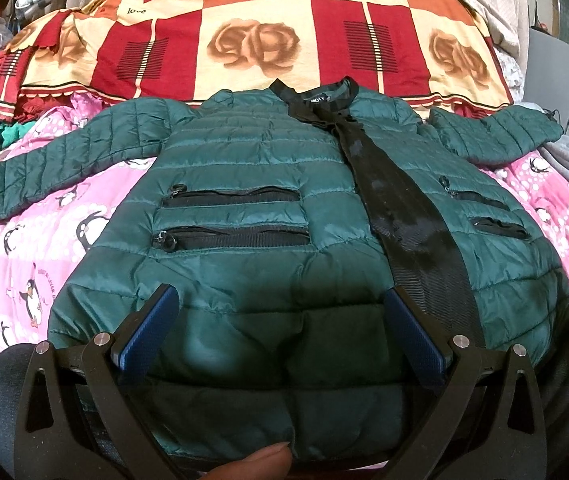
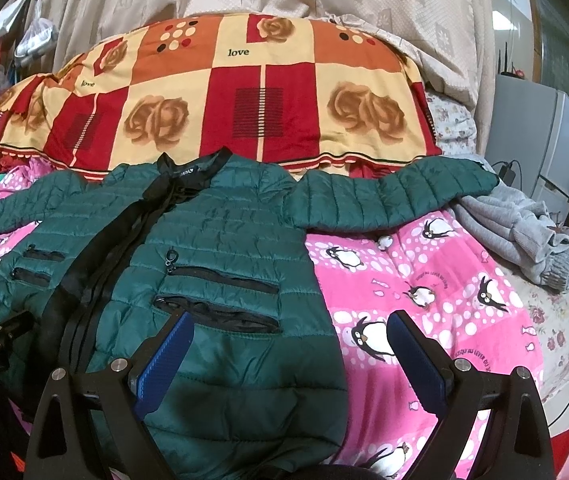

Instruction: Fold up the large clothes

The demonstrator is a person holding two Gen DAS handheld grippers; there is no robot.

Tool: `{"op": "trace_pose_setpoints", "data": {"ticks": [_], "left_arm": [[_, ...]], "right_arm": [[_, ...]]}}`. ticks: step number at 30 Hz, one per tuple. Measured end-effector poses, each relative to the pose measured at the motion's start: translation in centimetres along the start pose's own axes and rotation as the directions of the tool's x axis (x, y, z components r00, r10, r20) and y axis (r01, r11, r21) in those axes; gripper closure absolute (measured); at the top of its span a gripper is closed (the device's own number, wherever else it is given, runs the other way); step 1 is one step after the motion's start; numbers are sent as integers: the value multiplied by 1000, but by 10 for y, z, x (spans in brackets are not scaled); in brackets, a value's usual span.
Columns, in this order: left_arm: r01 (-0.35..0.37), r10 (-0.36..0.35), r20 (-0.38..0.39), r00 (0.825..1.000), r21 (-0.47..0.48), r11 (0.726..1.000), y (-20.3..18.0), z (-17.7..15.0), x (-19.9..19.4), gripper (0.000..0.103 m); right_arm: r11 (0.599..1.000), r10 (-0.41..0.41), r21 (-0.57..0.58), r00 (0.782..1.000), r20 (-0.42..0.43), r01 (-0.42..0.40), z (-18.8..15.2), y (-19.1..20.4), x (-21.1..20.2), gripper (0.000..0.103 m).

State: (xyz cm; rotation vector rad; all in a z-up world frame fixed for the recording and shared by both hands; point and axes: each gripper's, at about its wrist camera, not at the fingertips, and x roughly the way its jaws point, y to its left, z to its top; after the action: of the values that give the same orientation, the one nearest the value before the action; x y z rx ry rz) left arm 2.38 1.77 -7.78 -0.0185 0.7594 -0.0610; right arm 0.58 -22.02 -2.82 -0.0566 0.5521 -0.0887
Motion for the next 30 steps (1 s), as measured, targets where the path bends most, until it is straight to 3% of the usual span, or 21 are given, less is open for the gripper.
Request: {"op": "trace_pose_setpoints", "data": {"ticks": [7,11,15,21,30], "left_arm": [[1,-1,-15,1000,-1,1000,2,2,0,0],[-1,0,-27,1000,-10,1000,5,18,2,0],[-16,16,-1,1000,-11,1000,15,53,4,0],[-24,25,7,1000,-11,1000,34,105,20,0],[-58,50,-96,994,-75,996,55,158,101,0]], "right_arm": [[1000,-7,-17,1000,-16,7,2,0,-1,7],[998,47,29,999,-17,-47,11,-2,0,7],[987,129,95,990,51,-133,33,1,1,7],[990,138,25,984,110,-142,70,22,12,7],[975,222,25,974,-41,-221,117,56,71,7]]}}
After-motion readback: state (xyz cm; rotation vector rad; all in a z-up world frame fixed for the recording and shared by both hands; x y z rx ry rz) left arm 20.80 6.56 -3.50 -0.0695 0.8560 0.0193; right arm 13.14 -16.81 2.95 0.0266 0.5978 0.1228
